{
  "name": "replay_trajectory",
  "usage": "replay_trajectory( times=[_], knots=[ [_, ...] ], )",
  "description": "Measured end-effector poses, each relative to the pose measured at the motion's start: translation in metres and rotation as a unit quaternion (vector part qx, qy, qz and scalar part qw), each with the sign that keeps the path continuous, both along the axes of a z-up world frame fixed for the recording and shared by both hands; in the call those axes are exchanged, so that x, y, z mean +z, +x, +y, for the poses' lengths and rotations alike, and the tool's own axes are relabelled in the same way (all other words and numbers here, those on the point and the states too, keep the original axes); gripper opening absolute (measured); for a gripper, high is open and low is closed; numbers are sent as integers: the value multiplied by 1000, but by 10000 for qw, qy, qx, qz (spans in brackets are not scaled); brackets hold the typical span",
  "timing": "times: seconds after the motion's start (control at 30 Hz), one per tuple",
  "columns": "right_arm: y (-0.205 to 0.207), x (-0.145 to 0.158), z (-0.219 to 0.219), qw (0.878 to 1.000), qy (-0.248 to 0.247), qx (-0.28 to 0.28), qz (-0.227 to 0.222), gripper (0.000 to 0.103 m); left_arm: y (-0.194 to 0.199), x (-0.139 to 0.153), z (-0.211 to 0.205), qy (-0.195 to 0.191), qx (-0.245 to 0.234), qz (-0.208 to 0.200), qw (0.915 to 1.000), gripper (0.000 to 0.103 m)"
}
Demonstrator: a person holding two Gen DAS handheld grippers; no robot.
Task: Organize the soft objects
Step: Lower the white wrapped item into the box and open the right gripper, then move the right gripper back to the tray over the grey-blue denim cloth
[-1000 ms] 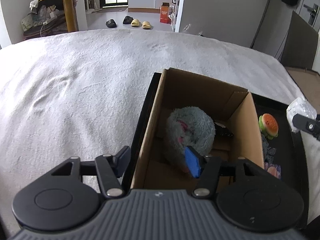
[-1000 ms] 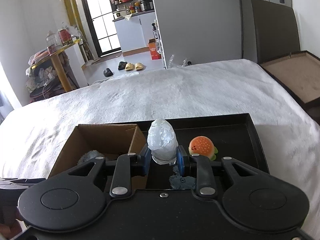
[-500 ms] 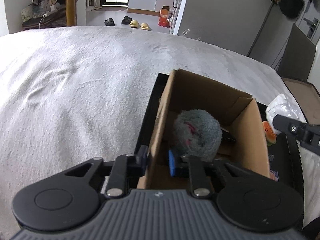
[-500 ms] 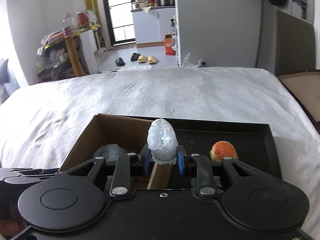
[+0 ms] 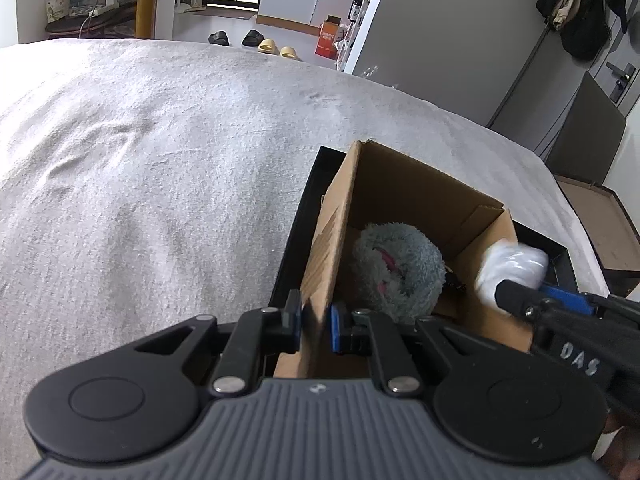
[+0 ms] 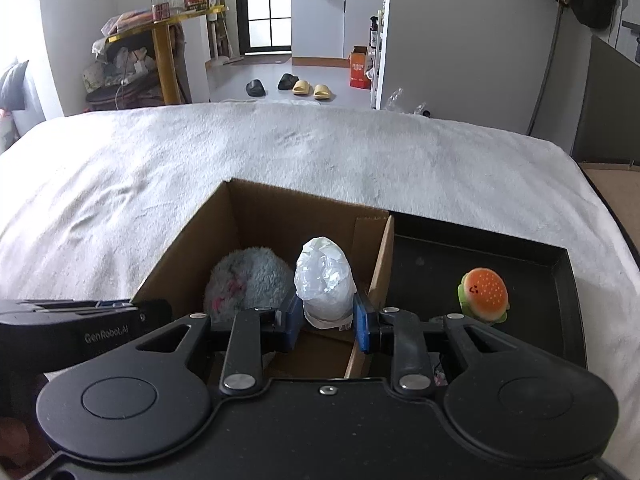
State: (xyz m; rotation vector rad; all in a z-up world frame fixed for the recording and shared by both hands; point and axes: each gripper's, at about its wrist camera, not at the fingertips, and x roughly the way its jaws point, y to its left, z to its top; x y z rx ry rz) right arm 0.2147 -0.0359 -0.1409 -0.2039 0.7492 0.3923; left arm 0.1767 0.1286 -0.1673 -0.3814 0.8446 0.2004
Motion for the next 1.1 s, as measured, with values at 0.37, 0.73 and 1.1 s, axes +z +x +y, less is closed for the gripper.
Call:
replay_trajectory(
  times=[0.37,0.73,1.1],
  knots=[
    [-10,3,-17,9994,-184,-110,-277,52,0,3,-7,159,-26,200,9997,15],
    [-8,8,-56,9984,255,-454,-242,52,1,14,-22,525,-74,443,9976,40],
    [1,3,-83,9957,688,-602,-162,61,6,20,-37,977,-26,658,9930,43]
  ],
)
